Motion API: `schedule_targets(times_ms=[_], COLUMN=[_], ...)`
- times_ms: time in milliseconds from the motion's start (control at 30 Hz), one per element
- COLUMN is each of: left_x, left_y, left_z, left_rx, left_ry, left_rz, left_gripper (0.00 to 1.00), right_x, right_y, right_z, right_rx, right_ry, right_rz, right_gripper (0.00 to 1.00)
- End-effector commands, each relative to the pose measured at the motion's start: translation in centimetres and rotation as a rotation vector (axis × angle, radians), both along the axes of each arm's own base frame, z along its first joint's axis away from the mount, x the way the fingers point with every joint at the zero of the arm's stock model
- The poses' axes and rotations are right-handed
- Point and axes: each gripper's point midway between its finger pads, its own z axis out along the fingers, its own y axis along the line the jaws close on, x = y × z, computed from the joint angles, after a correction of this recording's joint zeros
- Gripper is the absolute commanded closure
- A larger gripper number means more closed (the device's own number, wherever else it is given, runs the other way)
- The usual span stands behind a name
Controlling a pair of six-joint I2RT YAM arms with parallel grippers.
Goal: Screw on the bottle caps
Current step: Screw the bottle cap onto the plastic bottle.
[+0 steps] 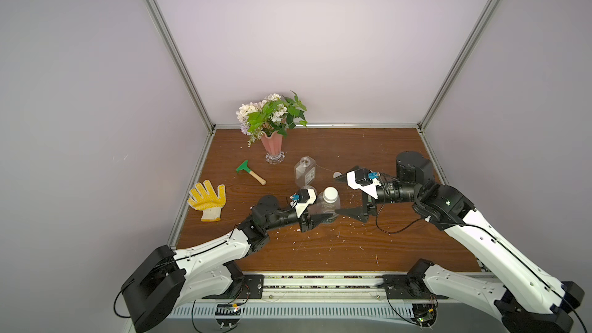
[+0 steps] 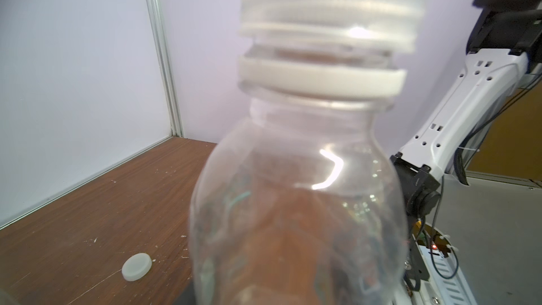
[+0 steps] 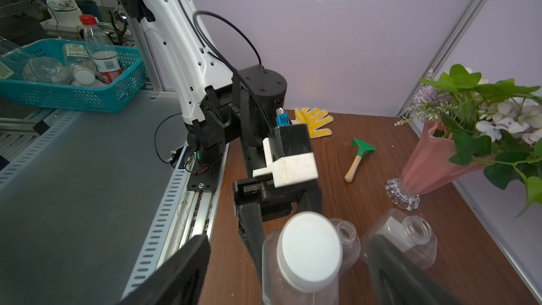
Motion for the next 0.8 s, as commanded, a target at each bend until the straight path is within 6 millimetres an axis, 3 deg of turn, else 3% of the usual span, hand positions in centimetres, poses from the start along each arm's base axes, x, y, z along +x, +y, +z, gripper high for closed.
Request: schedule_targets(times_ms=[0,267,767], left_x=[-0.8,-1.0,-0.6], left_y=[-0.2,-0.2,-0.2], left_z=[1.1,1.1,1.0], left_rx=[-0.028,-0.024,-0.021], left_ry=[-0.024,-0.026,-0.023], left_rz=[-0.06,-0.072,-0.05], left_gripper=[0.45,0.45,0.45], right_x=[-0.1,1.1,1.3], right_y=[0.7,2.0,2.1], right_z=[1.6,-0.1,-1.3], right_rx=[0.037,-0.002,-0.021], right_ry=[-0.029,0.021,0.039], right_rz=[0.05,0.067,0.068], right_gripper=[0.14,0.24,0.4])
